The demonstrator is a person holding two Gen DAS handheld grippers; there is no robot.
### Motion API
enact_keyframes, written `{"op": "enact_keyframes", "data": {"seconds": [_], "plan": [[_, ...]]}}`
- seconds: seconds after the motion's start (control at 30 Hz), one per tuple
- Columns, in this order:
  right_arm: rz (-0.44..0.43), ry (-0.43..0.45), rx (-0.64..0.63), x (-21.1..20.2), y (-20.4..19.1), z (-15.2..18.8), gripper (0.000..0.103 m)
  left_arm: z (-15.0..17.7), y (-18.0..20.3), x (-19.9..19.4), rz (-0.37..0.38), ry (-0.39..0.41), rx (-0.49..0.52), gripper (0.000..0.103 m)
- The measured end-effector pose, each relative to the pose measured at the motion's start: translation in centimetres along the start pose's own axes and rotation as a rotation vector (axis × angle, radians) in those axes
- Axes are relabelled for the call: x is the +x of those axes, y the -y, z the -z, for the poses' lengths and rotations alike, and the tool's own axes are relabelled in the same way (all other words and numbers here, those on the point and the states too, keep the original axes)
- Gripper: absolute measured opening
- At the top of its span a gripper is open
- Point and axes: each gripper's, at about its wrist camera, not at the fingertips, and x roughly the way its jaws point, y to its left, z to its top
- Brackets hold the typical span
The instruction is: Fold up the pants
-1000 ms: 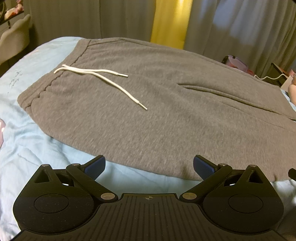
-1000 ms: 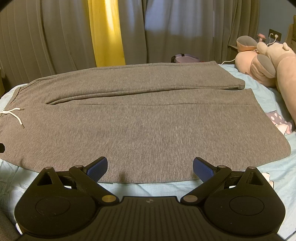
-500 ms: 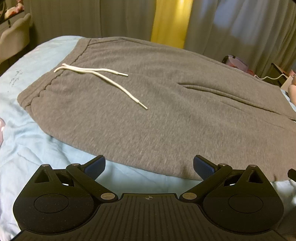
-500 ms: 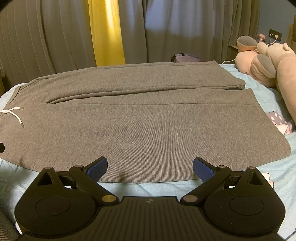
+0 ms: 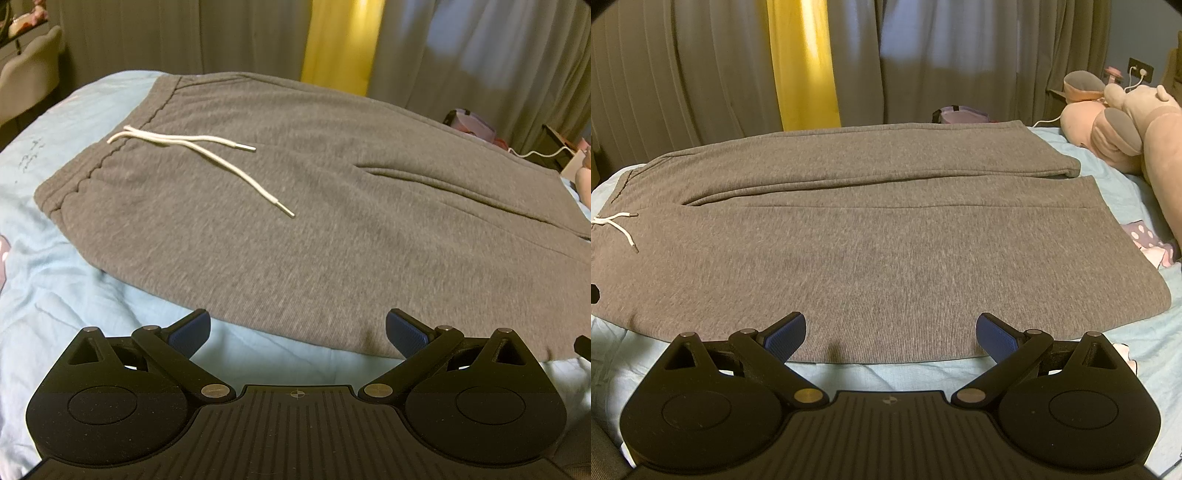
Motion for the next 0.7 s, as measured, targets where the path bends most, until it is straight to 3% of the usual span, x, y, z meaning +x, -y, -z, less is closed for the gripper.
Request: {"op": "enact_keyframes", "data": {"seconds": [0.7], "plan": [[-0.006, -0.038, 0.023, 0.9, 0.4, -0.8, 0.099, -0.4, -0.5, 0.0, 0.016, -0.023, -0.028, 0.103]]}}
